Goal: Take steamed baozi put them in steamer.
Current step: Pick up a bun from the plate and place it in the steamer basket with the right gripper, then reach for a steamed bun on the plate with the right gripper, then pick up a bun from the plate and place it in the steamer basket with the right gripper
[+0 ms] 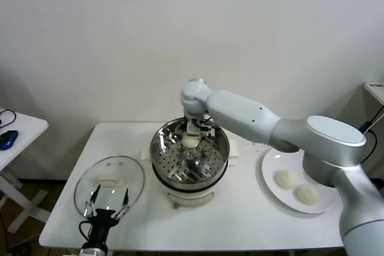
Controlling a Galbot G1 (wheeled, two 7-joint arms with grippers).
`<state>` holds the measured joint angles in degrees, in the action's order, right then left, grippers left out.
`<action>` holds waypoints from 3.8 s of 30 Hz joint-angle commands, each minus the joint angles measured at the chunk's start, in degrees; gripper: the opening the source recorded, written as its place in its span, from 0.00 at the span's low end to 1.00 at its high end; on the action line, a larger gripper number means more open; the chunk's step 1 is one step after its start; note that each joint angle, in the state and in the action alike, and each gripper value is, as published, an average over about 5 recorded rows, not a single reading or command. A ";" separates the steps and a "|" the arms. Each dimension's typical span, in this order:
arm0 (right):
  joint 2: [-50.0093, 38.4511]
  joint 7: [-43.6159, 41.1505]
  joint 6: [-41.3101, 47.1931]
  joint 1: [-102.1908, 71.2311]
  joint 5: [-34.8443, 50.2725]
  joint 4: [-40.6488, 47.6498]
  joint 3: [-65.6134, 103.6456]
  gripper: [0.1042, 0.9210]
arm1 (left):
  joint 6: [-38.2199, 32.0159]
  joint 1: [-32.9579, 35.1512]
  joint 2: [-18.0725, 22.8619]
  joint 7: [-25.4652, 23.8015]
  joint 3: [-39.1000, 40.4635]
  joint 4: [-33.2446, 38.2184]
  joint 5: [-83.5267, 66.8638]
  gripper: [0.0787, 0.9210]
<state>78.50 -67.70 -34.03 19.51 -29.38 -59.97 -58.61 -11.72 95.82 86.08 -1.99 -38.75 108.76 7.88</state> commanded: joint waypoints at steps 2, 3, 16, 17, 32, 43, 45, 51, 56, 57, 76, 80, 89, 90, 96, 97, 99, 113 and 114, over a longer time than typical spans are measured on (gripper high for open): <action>-5.94 -2.39 0.15 7.65 9.57 -6.67 -0.95 0.88 | 0.30 -0.07 -0.27 -0.03 0.05 0.57 0.04 0.88; -7.30 -2.80 0.80 9.28 11.82 -7.53 -1.54 0.88 | 0.31 -0.03 -0.36 -0.03 0.02 0.65 0.00 0.88; -28.63 -5.51 29.86 24.81 53.31 -12.76 -18.68 0.88 | -1.55 0.34 -0.90 1.14 1.00 1.67 -2.24 0.88; -30.08 -5.40 30.84 24.25 53.89 -12.66 -18.80 0.88 | -1.78 0.45 -1.00 1.12 1.03 1.82 -2.40 0.88; -46.70 -4.29 33.25 -2.36 39.53 -9.52 -1.98 0.88 | -2.23 1.25 -0.91 0.56 1.39 3.06 -2.00 0.88; -44.64 -1.42 32.97 -20.78 31.87 -5.03 11.17 0.88 | -2.05 1.56 -0.30 0.39 1.52 3.19 -1.12 0.88; -44.03 -1.20 32.92 -21.57 31.13 -4.51 11.84 0.88 | -2.03 1.58 -0.23 0.38 1.51 3.16 -1.07 0.88; -41.97 -0.89 32.42 -21.84 29.14 -1.48 12.31 0.88 | -2.13 1.59 -0.16 0.41 1.27 2.74 -1.13 0.88; -40.47 -0.77 31.45 -21.79 27.28 1.70 12.40 0.88 | -2.17 1.65 -0.22 0.44 1.05 2.44 -1.27 0.88; -40.21 -0.75 31.39 -21.79 27.10 2.09 12.41 0.88 | -2.17 1.64 -0.23 0.44 1.02 2.39 -1.29 0.88; -36.58 0.05 31.13 -22.21 26.20 5.23 12.49 0.88 | -2.07 1.24 -0.26 0.47 0.72 1.70 -1.37 0.88; -36.36 -0.18 31.10 -22.25 26.15 5.34 12.34 0.88 | -2.09 1.19 -0.24 0.49 0.63 1.51 -1.40 0.88; -36.54 -0.56 30.94 -22.20 26.26 5.21 12.15 0.87 | -2.08 1.03 -0.25 0.54 0.57 1.40 -1.43 0.88; -36.53 -0.58 30.94 -22.21 26.27 5.22 12.22 0.87 | -2.08 1.05 -0.25 0.54 0.57 1.44 -1.42 0.88; -36.56 -0.59 30.92 -22.14 26.30 5.29 12.50 0.81 | -2.00 1.25 -0.20 0.58 0.61 1.63 -1.41 0.88; -36.59 -0.57 30.93 -22.14 26.29 5.29 12.52 0.81 | -2.01 1.28 -0.20 0.59 0.62 1.64 -1.41 0.88; -36.61 -0.54 30.94 -22.14 26.29 5.35 12.56 0.80 | -2.03 1.32 -0.18 0.62 0.63 1.64 -1.41 0.88; -36.73 -0.41 31.08 -22.06 26.72 5.54 12.82 0.76 | -2.02 1.54 -0.10 0.80 0.64 1.97 -1.35 0.88; -36.73 -0.40 31.08 -22.03 26.81 5.54 12.85 0.75 | -2.01 1.55 -0.10 0.81 0.66 1.99 -1.32 0.88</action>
<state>41.74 -68.14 -2.96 -2.54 -2.63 -54.51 -45.76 -13.77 97.33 85.93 -1.21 -38.16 110.66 6.47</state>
